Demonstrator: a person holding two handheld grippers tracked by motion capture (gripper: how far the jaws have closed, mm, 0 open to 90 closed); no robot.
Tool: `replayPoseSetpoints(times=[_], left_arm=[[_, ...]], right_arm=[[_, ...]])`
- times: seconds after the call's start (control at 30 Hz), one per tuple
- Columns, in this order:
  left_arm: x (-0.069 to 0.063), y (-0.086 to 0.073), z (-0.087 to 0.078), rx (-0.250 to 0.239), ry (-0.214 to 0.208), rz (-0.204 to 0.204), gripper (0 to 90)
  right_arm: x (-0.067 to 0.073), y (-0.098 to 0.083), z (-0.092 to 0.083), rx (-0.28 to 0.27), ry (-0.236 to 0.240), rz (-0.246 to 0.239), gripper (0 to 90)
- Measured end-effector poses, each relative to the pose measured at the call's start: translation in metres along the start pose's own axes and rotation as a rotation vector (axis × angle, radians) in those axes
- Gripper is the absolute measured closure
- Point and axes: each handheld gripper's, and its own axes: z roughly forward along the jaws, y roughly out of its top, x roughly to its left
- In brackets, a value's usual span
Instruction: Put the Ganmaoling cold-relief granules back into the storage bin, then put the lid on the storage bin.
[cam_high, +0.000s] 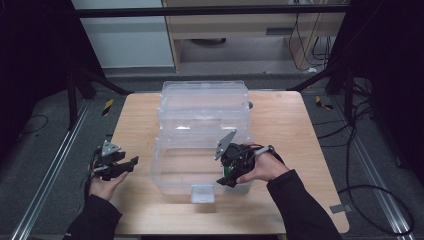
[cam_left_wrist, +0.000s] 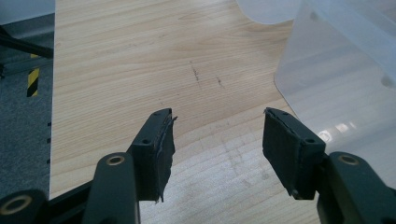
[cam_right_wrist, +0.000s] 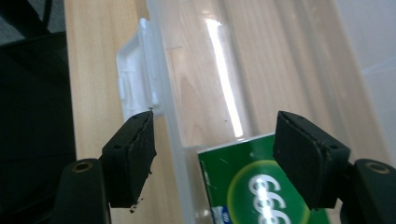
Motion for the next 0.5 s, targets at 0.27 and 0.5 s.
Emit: replayPoseSetpoints(times=[0.27,0.5], left_arm=[[-0.001,0.001,0.000,-0.004,-0.005,0.000,42.5],[-0.001,0.001,-0.002,-0.009,-0.006,0.001,42.4]], right_arm=[[0.003,0.002,0.011,0.012,0.024,-0.016,32.7],[0.010,0.007,0.021,0.042,0.042,-0.049,37.5]])
